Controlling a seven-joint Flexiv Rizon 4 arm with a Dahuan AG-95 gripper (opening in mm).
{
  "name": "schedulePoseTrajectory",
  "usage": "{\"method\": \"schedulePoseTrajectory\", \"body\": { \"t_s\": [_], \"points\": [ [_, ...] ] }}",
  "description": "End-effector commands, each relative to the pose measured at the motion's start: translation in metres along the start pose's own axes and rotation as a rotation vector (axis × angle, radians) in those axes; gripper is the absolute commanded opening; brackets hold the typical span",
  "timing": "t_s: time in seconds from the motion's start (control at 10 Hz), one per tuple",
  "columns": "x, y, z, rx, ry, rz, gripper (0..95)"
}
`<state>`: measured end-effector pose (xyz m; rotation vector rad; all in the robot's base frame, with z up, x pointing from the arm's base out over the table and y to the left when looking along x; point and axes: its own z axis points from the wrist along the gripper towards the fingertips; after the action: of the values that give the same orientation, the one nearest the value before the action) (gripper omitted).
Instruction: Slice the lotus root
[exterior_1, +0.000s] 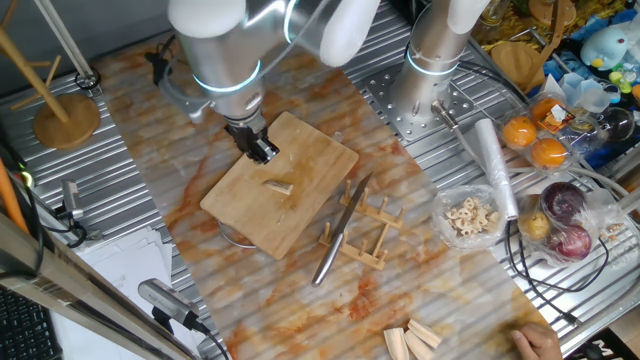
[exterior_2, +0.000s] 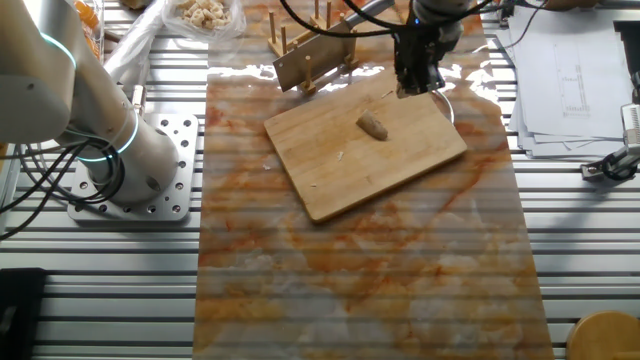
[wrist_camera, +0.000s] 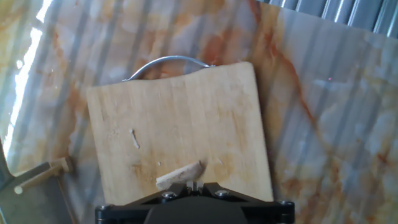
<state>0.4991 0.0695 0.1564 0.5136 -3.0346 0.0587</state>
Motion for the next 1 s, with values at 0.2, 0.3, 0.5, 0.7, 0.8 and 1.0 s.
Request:
{"method": "schedulePoseTrajectory", "body": {
  "t_s": [0.2, 0.3, 0.5, 0.7, 0.8, 1.0],
  "points": [
    [0.003, -0.001, -0.001, 0.030, 0.001, -0.003, 0.0],
    [0.003, -0.001, -0.001, 0.054, 0.002, -0.061, 0.0],
    [0.003, -0.001, -0.001, 0.051, -0.015, -0.148, 0.0],
    [0.004, 0.041, -0.016, 0.053, -0.003, -0.149, 0.0],
    [0.005, 0.068, -0.022, 0.051, 0.013, -0.146, 0.0],
    [0.016, 0.137, -0.031, 0.073, 0.032, -0.171, 0.0]
  ]
}}
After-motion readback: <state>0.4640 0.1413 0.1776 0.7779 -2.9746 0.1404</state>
